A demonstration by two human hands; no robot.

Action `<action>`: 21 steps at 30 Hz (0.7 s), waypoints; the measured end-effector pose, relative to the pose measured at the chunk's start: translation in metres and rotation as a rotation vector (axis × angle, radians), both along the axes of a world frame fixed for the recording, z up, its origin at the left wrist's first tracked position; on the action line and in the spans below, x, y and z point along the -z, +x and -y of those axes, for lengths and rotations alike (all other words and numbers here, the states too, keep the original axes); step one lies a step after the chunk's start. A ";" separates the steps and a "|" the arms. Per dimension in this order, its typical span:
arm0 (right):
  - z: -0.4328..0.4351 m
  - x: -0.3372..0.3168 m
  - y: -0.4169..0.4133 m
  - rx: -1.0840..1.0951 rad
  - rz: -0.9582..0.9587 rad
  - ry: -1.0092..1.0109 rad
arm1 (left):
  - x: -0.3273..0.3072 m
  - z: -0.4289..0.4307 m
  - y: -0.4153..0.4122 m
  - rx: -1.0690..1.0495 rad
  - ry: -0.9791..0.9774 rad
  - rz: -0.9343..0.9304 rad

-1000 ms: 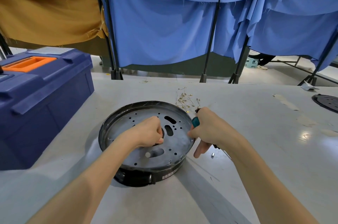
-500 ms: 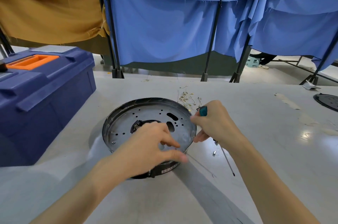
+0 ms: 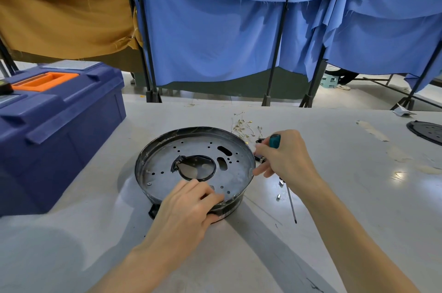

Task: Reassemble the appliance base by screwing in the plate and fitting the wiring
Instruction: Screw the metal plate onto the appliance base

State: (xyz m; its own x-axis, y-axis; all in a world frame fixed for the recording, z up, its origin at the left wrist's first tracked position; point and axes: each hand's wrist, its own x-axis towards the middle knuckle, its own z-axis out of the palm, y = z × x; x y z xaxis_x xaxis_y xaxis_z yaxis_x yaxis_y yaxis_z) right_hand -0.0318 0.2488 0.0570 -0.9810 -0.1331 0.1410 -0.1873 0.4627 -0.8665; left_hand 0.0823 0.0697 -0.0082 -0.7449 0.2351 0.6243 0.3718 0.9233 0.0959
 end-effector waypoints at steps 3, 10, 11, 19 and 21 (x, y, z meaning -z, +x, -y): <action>0.000 -0.001 0.000 -0.003 0.000 -0.068 | -0.001 -0.001 0.000 -0.006 0.009 -0.001; -0.002 0.000 0.000 -0.048 0.034 -0.145 | 0.000 0.002 -0.004 0.008 0.012 0.021; -0.003 0.001 -0.001 -0.044 0.029 -0.149 | 0.001 0.002 -0.005 0.003 0.018 0.023; -0.008 0.007 -0.007 -0.048 0.123 -0.186 | 0.002 0.003 -0.003 0.022 0.041 0.031; -0.008 0.006 -0.008 -0.056 0.154 -0.191 | 0.000 0.003 -0.004 0.010 0.026 0.046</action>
